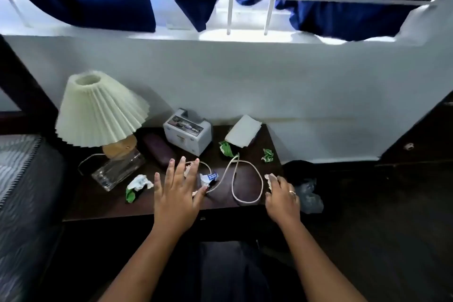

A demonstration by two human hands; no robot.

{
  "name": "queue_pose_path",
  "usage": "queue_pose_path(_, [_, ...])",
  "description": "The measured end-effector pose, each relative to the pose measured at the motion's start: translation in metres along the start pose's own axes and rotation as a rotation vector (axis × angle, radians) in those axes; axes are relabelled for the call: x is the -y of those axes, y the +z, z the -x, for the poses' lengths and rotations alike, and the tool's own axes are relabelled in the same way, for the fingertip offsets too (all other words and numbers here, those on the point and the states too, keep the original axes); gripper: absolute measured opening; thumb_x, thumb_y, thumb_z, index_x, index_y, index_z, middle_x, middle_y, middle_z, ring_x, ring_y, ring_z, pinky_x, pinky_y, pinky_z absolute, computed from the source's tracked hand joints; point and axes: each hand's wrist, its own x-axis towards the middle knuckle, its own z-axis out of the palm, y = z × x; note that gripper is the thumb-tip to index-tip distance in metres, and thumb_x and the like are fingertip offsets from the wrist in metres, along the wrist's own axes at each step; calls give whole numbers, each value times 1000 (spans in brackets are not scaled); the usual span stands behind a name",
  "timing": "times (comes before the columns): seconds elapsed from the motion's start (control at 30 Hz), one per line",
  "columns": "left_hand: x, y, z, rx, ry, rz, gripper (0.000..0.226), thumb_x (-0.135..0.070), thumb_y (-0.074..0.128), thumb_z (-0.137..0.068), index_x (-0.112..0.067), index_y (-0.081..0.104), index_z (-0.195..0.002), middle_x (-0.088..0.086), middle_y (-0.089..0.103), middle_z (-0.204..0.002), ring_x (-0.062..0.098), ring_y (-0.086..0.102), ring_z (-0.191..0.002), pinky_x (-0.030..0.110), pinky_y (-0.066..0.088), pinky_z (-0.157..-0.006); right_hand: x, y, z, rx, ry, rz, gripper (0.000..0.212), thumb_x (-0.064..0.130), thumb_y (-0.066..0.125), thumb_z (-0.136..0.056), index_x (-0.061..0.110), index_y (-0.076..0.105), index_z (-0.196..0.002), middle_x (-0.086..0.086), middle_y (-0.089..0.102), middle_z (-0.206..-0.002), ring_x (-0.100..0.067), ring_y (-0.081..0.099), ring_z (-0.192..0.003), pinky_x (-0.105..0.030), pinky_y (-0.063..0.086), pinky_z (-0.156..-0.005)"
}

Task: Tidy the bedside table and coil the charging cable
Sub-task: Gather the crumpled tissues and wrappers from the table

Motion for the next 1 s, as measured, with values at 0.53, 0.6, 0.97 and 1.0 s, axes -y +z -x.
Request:
queue_pose_path(0.53, [7, 69, -41, 141, -206, 113, 60, -42, 45, -90, -34, 19, -144, 0, 1, -159, 23, -3, -146, 53, 3, -115, -14, 29, -53, -204, 209, -728, 15, 20, 57, -90, 11, 65, -80, -12, 66, -77, -30, 64, -74, -39, 53, -69])
queue_pose_path(0.6, [6, 72, -50, 133, -192, 119, 55, -42, 46, -90, -35, 26, -141, 1, 3, -159, 23, -2, -146, 53, 4, -115, -12, 30, -56, -219, 254, -768, 25, 30, 56, -90, 10, 63, -77, -10, 64, -71, -25, 62, -66, -41, 53, -67])
queue_pose_path(0.97, [3, 76, -77, -61, -156, 176, 18, -30, 57, -86, -16, 63, -95, 2, 50, -130, 23, 46, -120, 42, 30, -101, 1, 26, -81, -273, 224, -801, 29, 35, 54, -91, 17, 56, -68, -2, 61, -66, -20, 59, -61, -43, 52, -67])
queue_pose_path(1.0, [3, 74, -78, -68, -166, 204, 18, -30, 56, -86, -16, 63, -95, 2, 50, -129, 23, 46, -120, 43, 31, -100, 2, 24, -84, -285, 225, -784, 31, 36, 52, -91, 14, 56, -70, -7, 61, -67, -26, 60, -65, -46, 52, -69])
